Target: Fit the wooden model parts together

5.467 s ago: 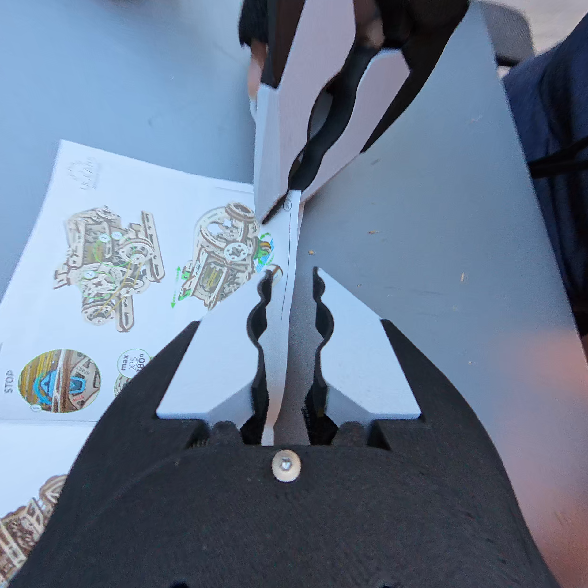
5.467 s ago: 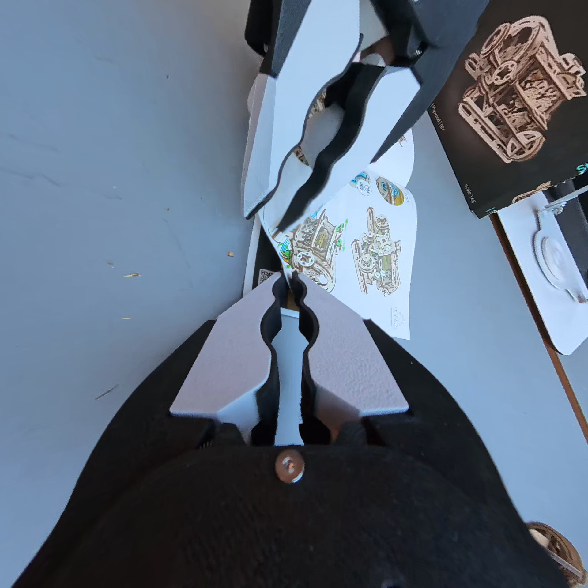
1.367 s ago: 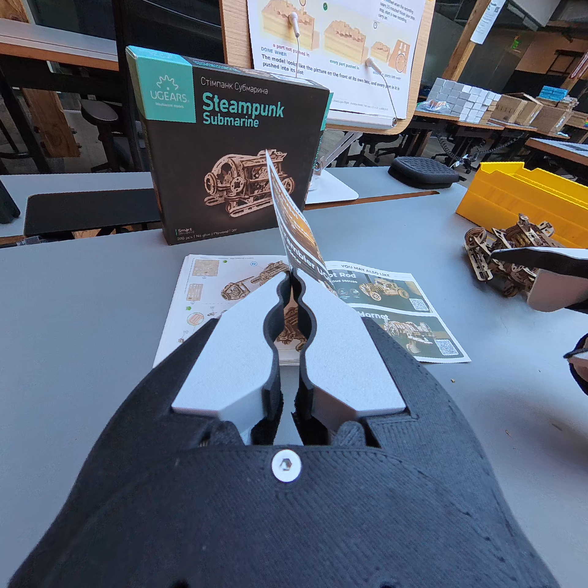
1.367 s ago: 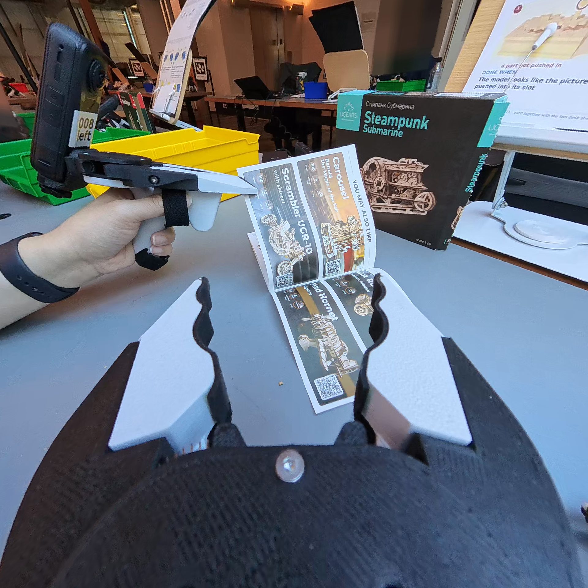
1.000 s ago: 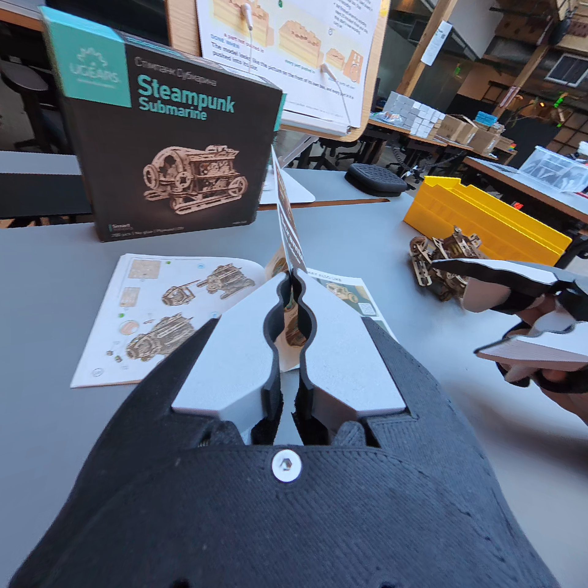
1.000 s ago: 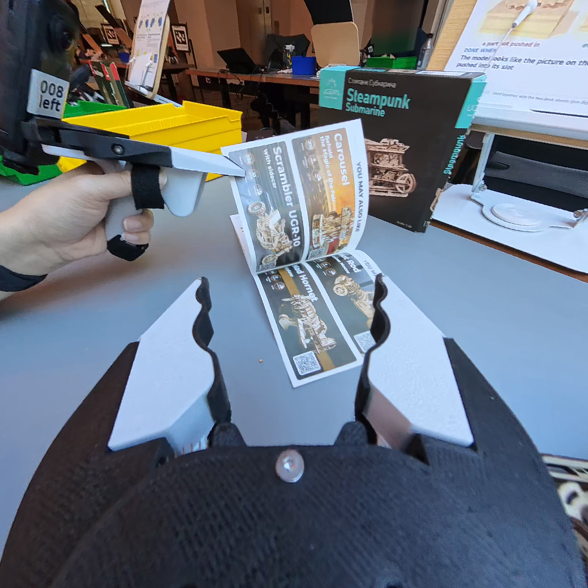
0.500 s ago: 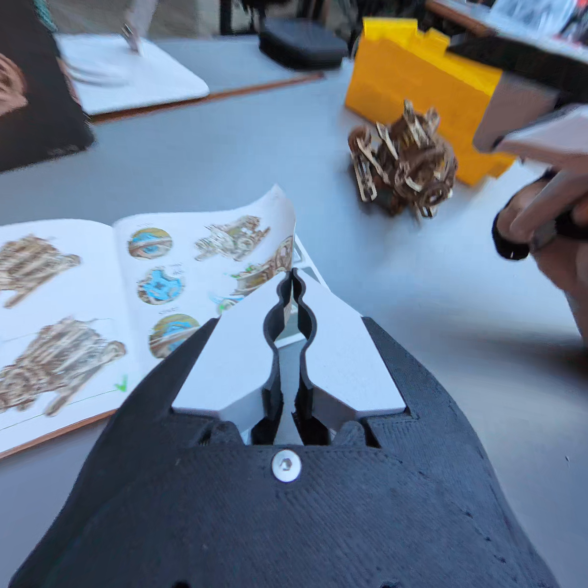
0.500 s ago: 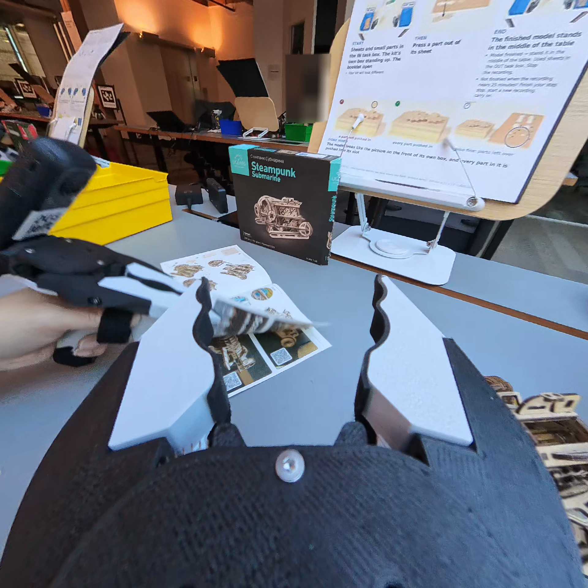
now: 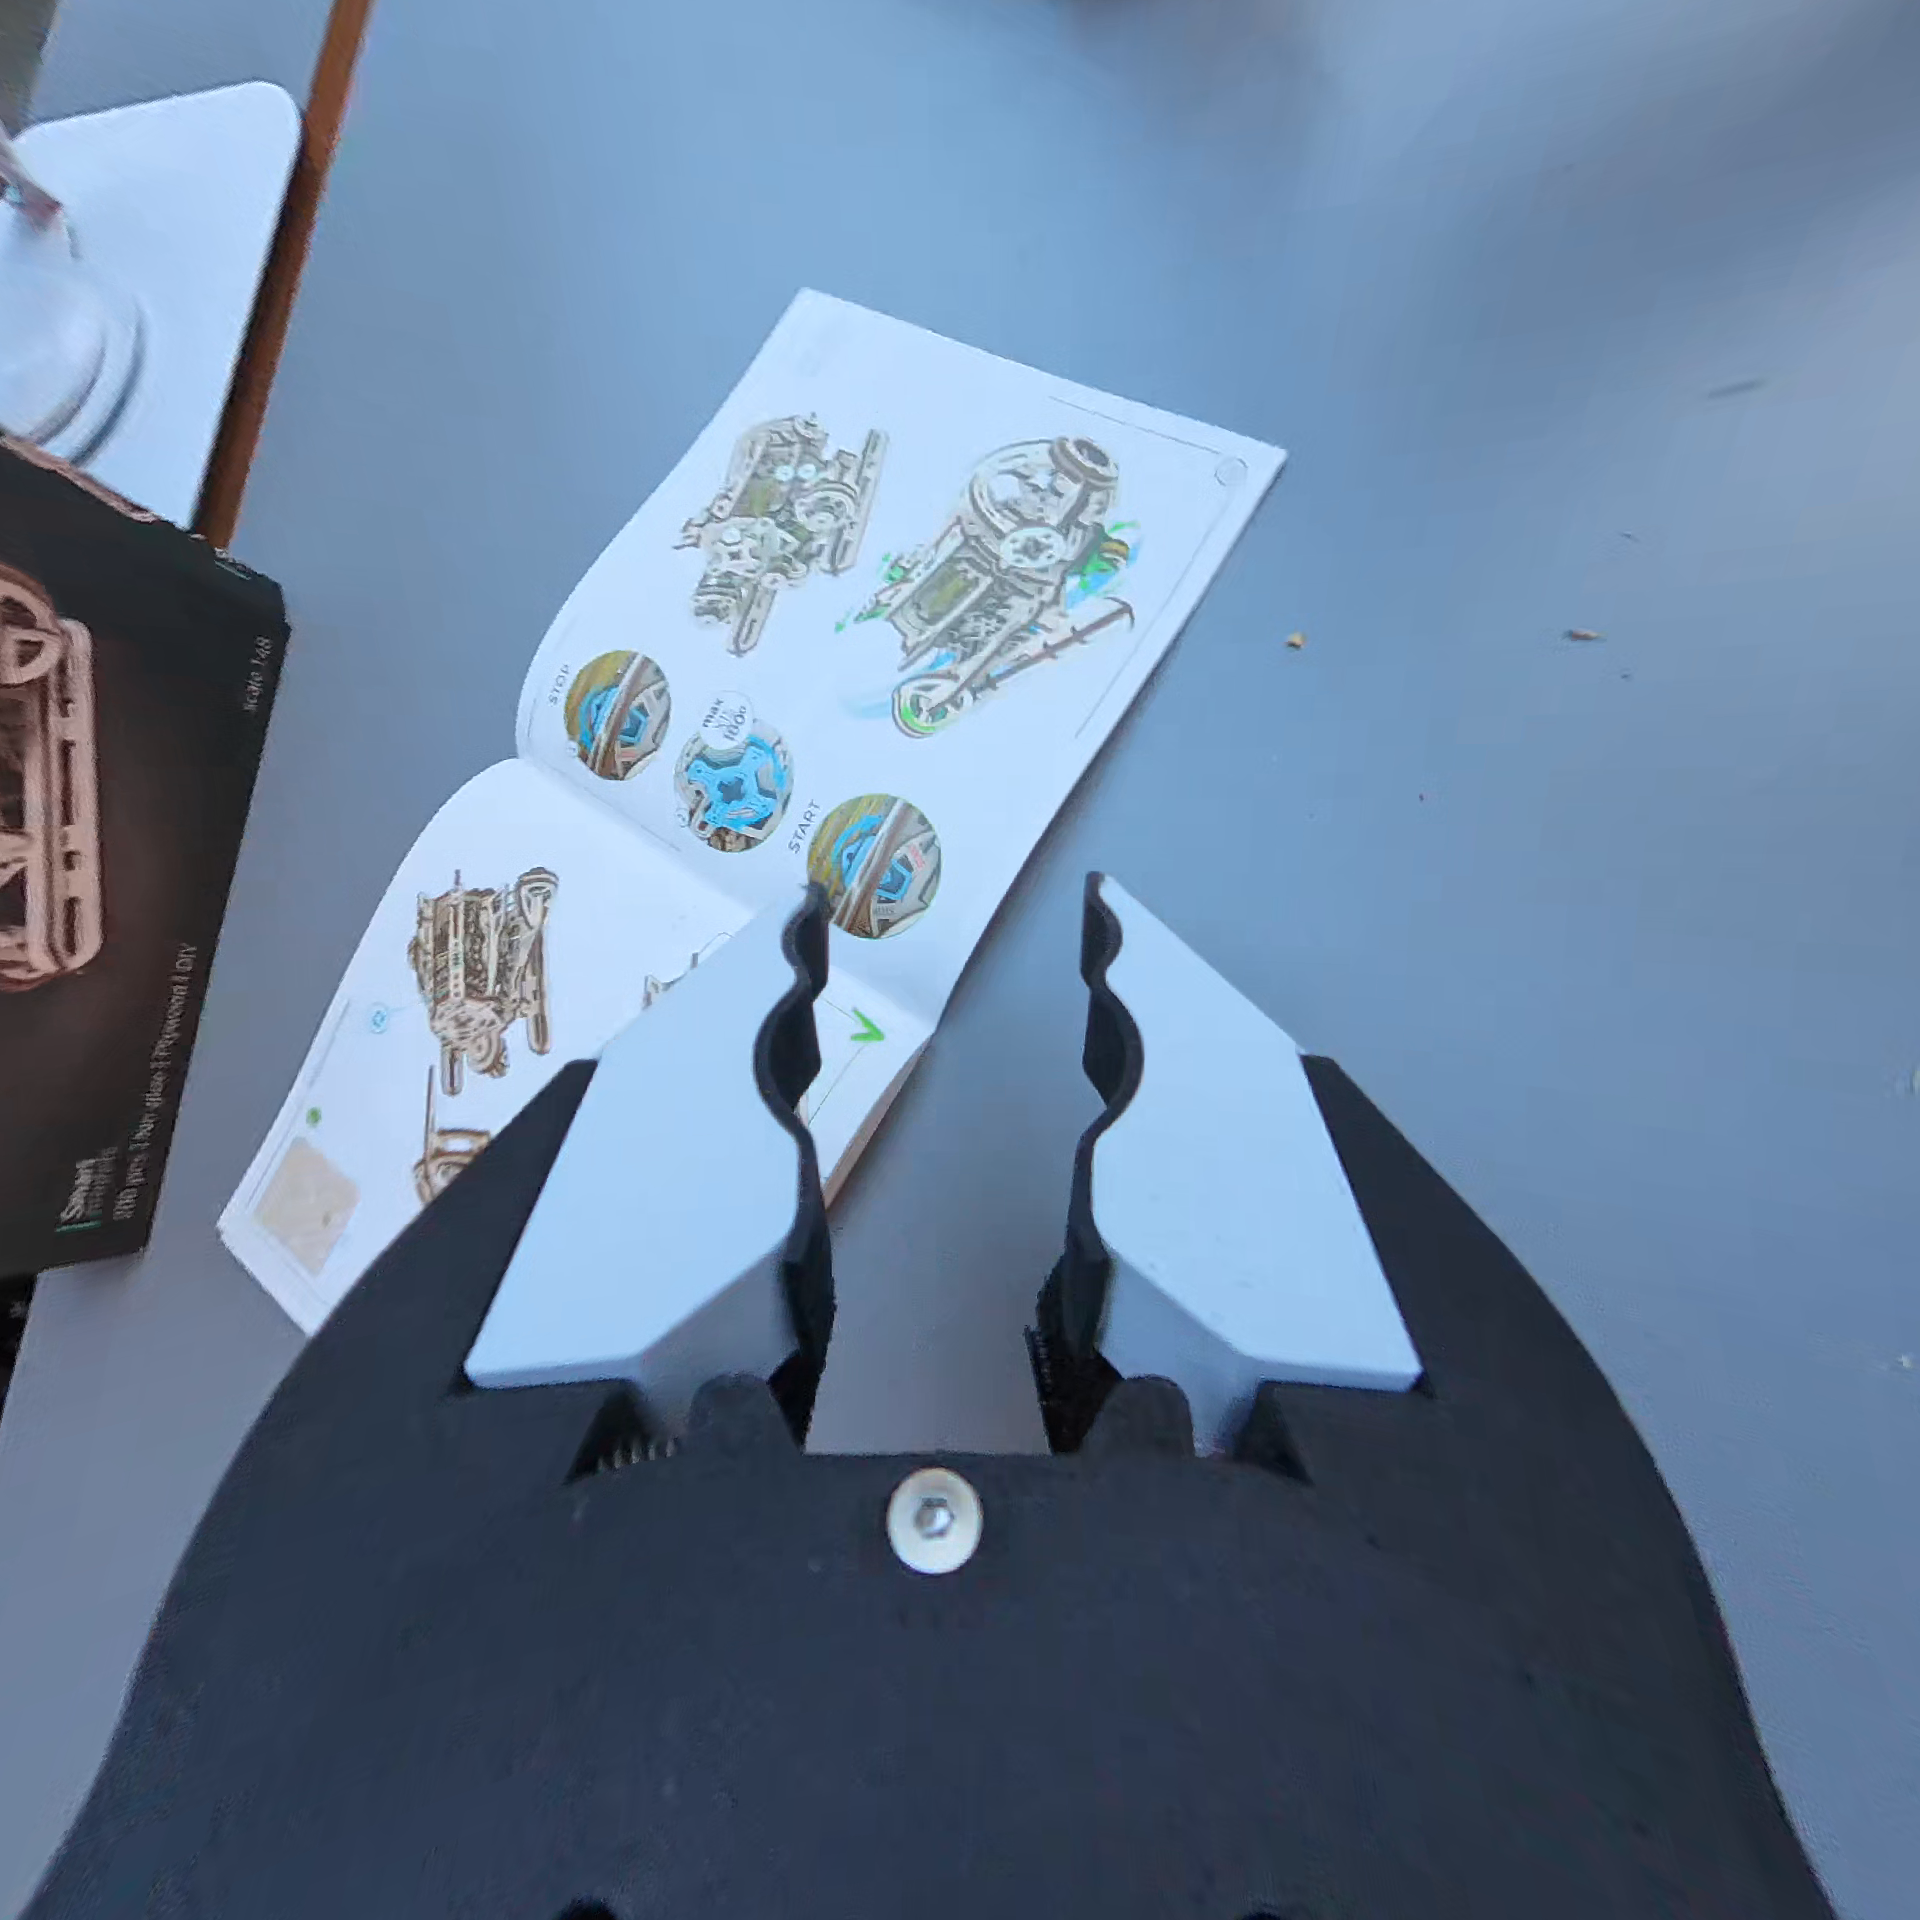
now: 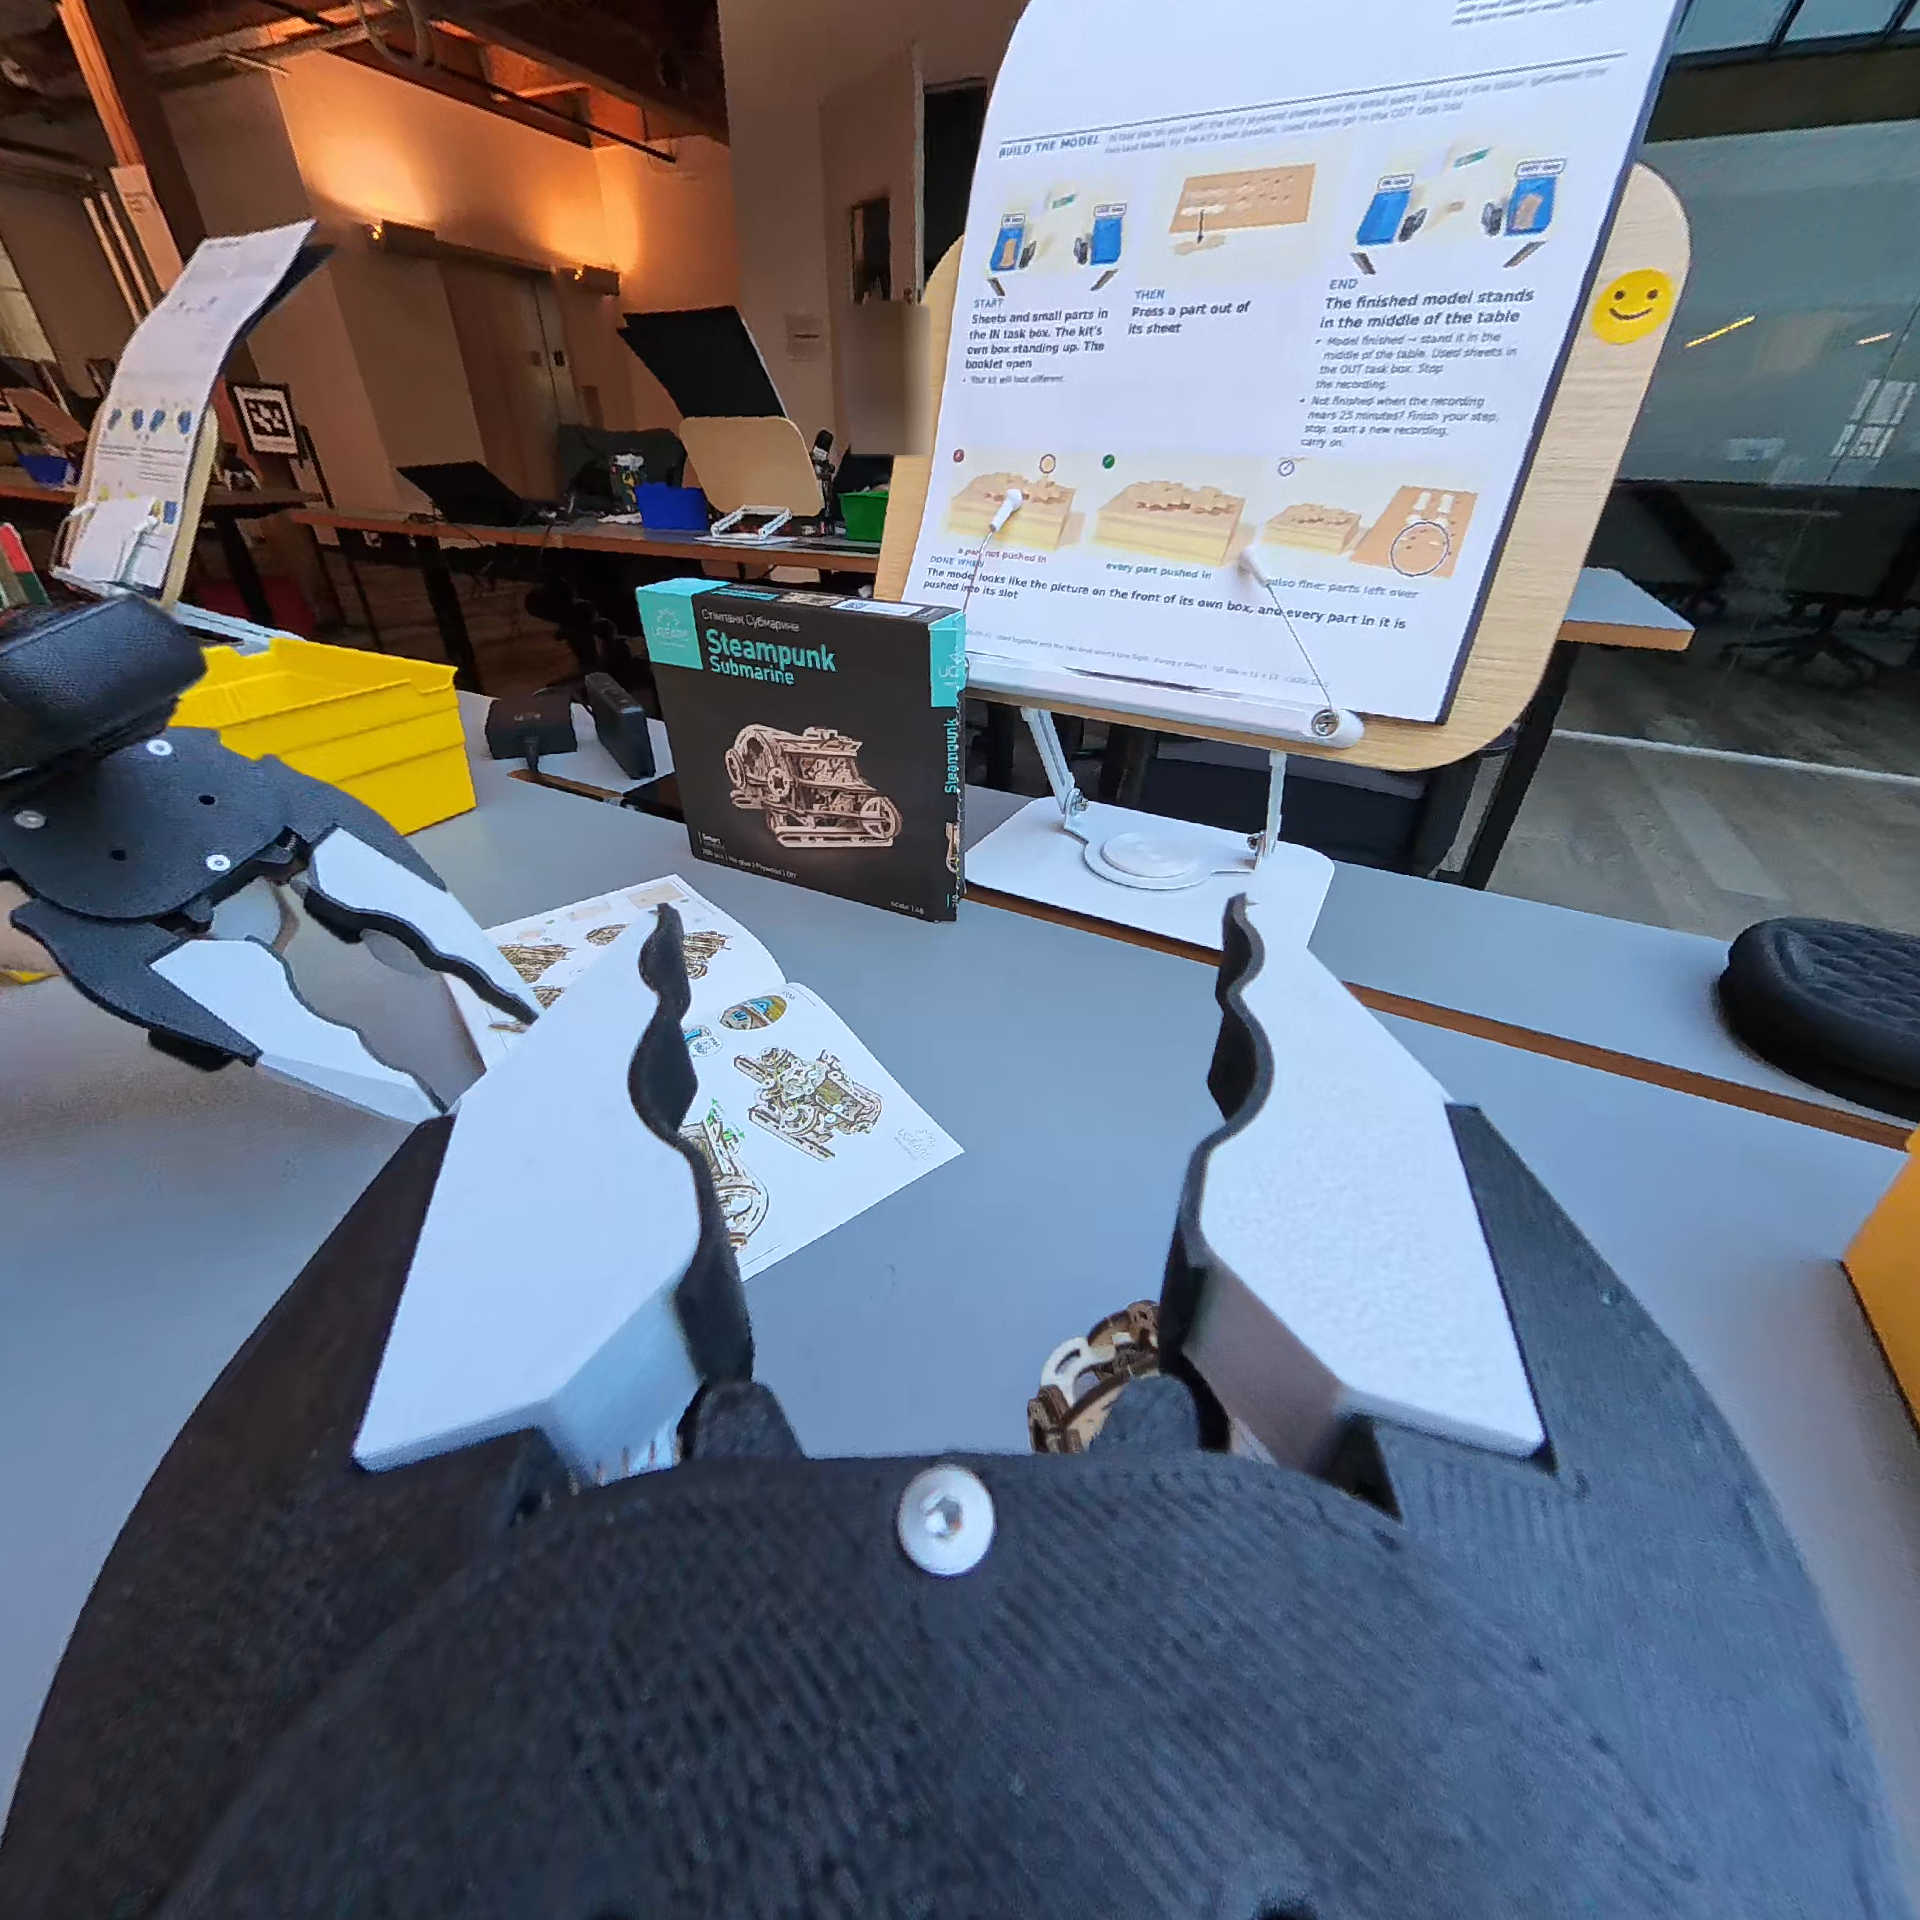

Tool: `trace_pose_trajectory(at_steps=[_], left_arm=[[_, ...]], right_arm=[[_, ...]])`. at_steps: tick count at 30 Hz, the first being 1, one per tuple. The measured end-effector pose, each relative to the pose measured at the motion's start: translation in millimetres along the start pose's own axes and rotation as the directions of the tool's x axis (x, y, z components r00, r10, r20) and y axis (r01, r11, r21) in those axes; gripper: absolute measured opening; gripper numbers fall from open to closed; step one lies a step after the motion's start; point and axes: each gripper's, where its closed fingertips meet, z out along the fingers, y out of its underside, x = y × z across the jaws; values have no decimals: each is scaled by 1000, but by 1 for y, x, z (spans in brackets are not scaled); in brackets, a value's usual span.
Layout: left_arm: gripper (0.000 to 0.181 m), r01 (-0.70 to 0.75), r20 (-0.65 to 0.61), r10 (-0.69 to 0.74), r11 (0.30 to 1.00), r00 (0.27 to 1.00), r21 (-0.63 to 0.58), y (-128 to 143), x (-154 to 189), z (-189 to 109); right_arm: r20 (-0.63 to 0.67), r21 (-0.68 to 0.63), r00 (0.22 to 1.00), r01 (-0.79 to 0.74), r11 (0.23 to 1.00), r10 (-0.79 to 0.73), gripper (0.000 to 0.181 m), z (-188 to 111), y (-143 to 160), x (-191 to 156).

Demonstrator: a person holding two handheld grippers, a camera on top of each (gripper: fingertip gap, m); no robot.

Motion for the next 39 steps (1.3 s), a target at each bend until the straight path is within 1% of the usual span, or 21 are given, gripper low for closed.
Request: trace_pose_trajectory(at_steps=[2,4,9,11,16,21,28,35,37,39], left_arm=[[47,-29,-48,29,1000,998,-9,6,-2,2],[42,-63,-57,62,998,996,-29,11,-8,7],[33,-114,-92,107,991,990,-71,21,-10,20],[27,-88,-103,81,994,991,-62,19,-10,23],[24,18,-46,-20,999,999,-40,5,-15,38],[20,4,7,-4,997,1000,-71,-7,-22,50],[21,63,-29,-67,992,997,-107,-14,-37,63],[24,69,-10,-71,992,997,-108,-8,-44,60],[30,81,-21,-84,991,996,-107,-6,-40,54],[32,80,-4,-81,992,997,-96,-2,-40,44]], right_arm=[[-5,6,1000,-6,1000,6,101,-1,-1,2],[-13,12,1000,-3,1000,3,101,-2,-2,5],[-27,13,1000,-8,1000,8,101,-3,-2,11],[-23,5,1000,-11,1000,11,101,-2,0,12],[-25,-5,1000,5,1000,-5,101,-1,1,12],[-17,-11,1000,6,1000,-7,101,0,3,10],[-15,-15,1000,17,1000,-17,101,0,4,8],[-3,-50,999,36,998,-36,101,3,11,6],[8,-55,999,38,998,-38,101,4,12,4],[12,-63,999,40,997,-40,101,5,15,3]])
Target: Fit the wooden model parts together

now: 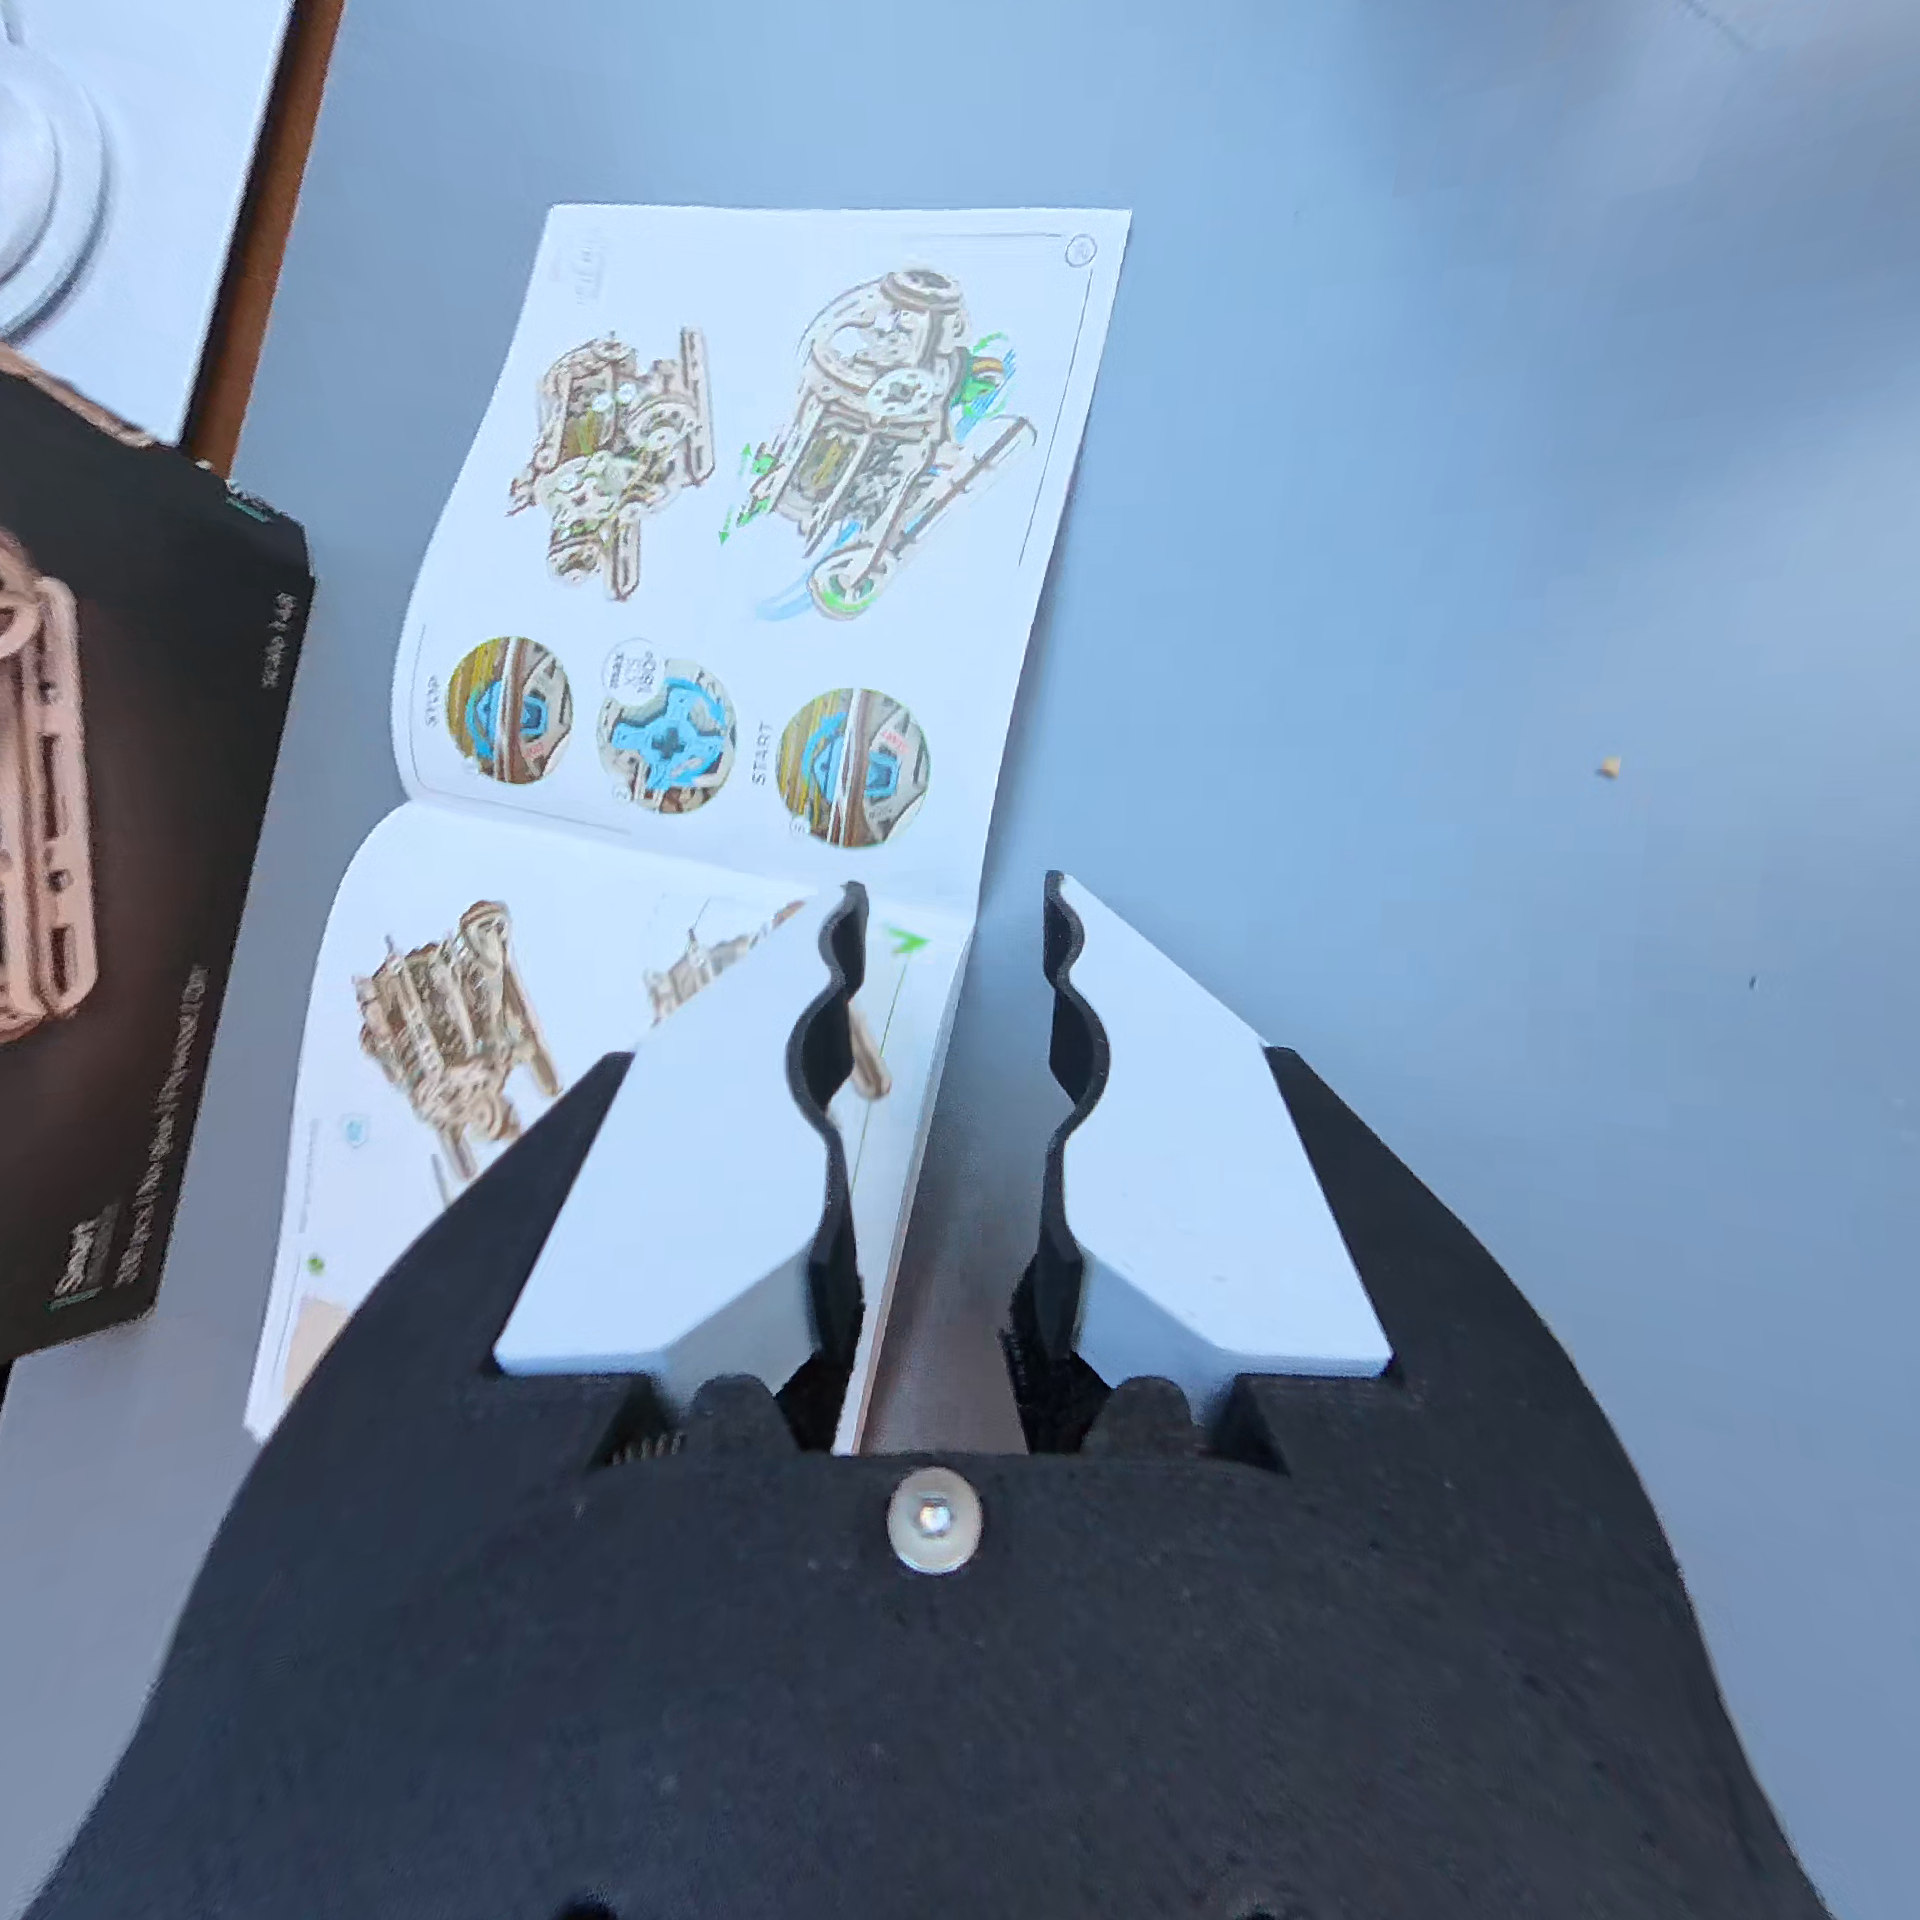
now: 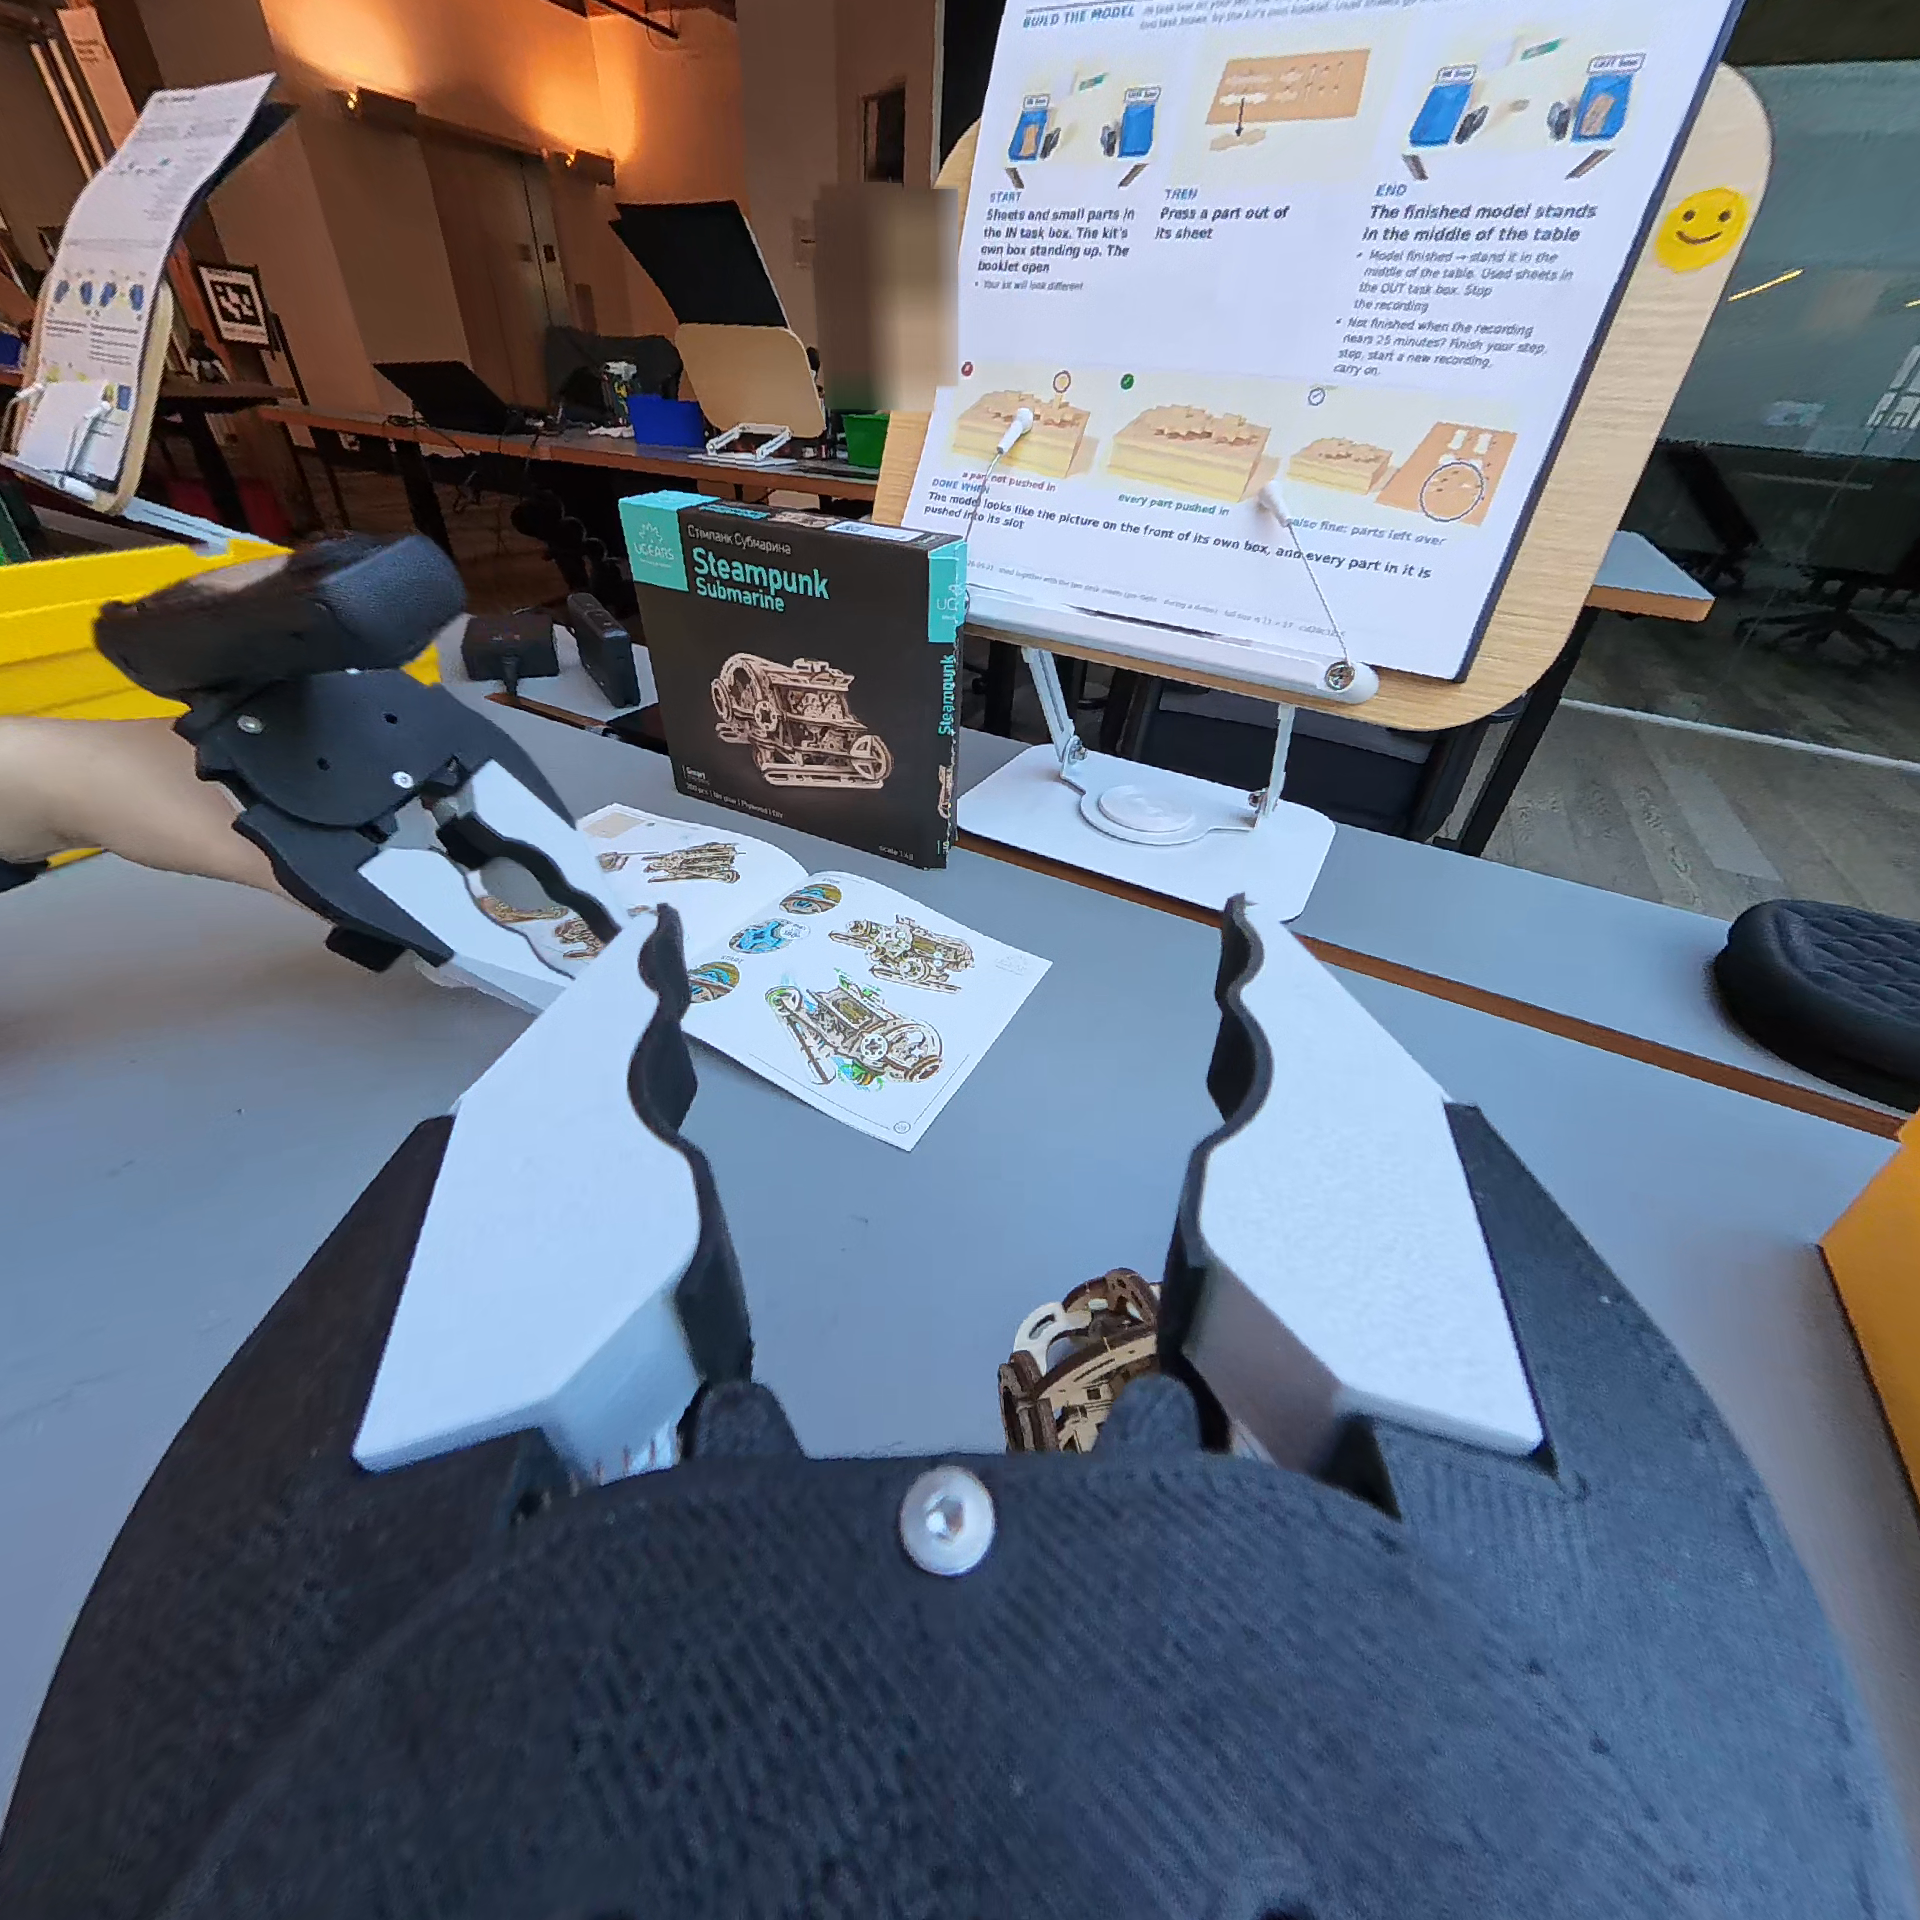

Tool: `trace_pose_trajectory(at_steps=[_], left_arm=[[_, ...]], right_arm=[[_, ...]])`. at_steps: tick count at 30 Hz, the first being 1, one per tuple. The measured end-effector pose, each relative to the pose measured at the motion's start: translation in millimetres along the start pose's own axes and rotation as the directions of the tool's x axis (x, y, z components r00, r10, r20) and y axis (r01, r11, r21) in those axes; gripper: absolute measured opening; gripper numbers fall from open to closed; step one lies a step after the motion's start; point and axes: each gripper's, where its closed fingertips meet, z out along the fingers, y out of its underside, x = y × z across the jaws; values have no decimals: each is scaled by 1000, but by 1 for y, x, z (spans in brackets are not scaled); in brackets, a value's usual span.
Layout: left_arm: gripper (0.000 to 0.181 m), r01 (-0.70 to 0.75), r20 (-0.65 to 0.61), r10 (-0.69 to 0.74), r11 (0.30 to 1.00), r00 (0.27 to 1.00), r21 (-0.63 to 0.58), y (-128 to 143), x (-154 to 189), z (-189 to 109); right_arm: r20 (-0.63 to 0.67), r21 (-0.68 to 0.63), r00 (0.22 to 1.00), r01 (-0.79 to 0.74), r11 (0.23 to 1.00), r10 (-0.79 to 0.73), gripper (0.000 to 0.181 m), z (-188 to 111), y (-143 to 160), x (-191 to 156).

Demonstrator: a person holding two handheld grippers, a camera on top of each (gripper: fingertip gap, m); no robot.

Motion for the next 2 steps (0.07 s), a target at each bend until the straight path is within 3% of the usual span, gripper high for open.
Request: trace_pose_trajectory(at_steps=[2], left_arm=[[33,-10,40,10,1000,999,-5,10,-4,-8]], right_arm=[[6,-6,1000,-1,1000,1,101,1,1,-1]])
